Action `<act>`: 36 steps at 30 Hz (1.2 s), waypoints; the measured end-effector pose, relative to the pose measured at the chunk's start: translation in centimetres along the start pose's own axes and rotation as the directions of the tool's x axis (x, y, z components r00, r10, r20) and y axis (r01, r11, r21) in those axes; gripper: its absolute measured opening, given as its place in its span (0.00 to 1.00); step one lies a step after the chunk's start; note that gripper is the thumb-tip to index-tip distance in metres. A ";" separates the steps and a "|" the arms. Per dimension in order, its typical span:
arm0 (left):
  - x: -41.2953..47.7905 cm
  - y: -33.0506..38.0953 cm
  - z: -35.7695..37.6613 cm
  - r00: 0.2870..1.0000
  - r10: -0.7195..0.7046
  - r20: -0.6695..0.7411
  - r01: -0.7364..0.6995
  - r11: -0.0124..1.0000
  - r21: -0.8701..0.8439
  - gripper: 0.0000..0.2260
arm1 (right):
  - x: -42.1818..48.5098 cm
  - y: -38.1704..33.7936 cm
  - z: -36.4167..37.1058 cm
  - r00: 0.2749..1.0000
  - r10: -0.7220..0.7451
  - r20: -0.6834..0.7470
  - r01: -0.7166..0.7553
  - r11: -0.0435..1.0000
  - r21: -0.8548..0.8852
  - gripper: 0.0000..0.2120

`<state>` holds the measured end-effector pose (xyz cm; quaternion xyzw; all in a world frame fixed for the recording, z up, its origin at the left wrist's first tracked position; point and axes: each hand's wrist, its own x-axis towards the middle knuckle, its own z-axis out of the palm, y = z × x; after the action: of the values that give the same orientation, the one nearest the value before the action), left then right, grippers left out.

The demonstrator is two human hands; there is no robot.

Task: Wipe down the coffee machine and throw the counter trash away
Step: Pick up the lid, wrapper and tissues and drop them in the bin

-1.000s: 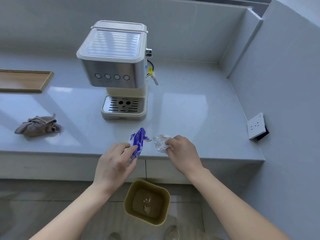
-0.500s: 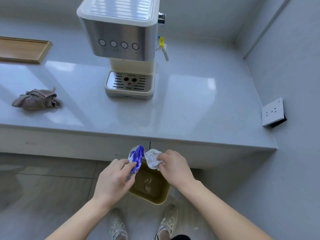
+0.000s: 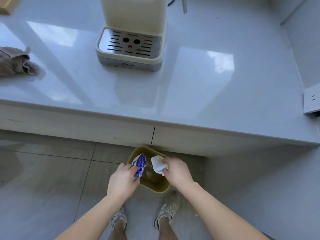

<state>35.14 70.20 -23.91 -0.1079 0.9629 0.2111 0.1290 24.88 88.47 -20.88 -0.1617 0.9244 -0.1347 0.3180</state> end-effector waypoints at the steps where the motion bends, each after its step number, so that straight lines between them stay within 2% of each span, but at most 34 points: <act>1: 0.4 -0.3 0.8 1.000 -0.010 0.005 0.010 1.000 0.002 0.09 | 0.4 0.4 0.5 1.000 0.007 0.006 -0.007 1.000 0.003 0.11; 8: 2.6 -1.6 5.5 0.994 -0.085 0.062 0.087 0.996 -0.035 0.13 | 3.3 2.7 4.3 0.996 0.075 0.038 -0.074 0.997 -0.011 0.14; 16: 4.4 -1.8 9.7 0.978 -0.157 0.138 0.164 0.986 -0.040 0.09 | 5.9 4.4 7.4 0.982 0.162 0.098 -0.157 0.986 -0.054 0.12; 19: 4.5 -2.0 10.2 0.975 -0.167 0.145 0.173 0.985 -0.025 0.10 | 6.2 4.6 8.0 0.984 0.154 0.088 -0.150 0.987 -0.050 0.13; 24: 4.7 -1.6 10.4 0.973 -0.181 0.145 0.189 0.981 -0.040 0.19 | 5.9 5.0 8.5 0.990 0.138 0.037 -0.138 0.990 -0.009 0.18; 30: 4.6 -2.3 10.1 0.967 -0.165 0.192 0.167 0.986 0.006 0.20 | 6.0 5.4 8.7 0.993 0.118 0.029 -0.118 0.993 -0.016 0.12; 36: 4.7 -2.4 10.0 0.972 -0.140 0.189 0.131 0.990 0.060 0.20 | 6.1 5.5 9.2 0.993 0.110 0.048 -0.109 0.994 -0.022 0.11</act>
<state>33.37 71.66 -34.99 -0.1494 0.9409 0.1886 0.2383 25.00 89.78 -33.13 -0.1170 0.9251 -0.1040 0.3461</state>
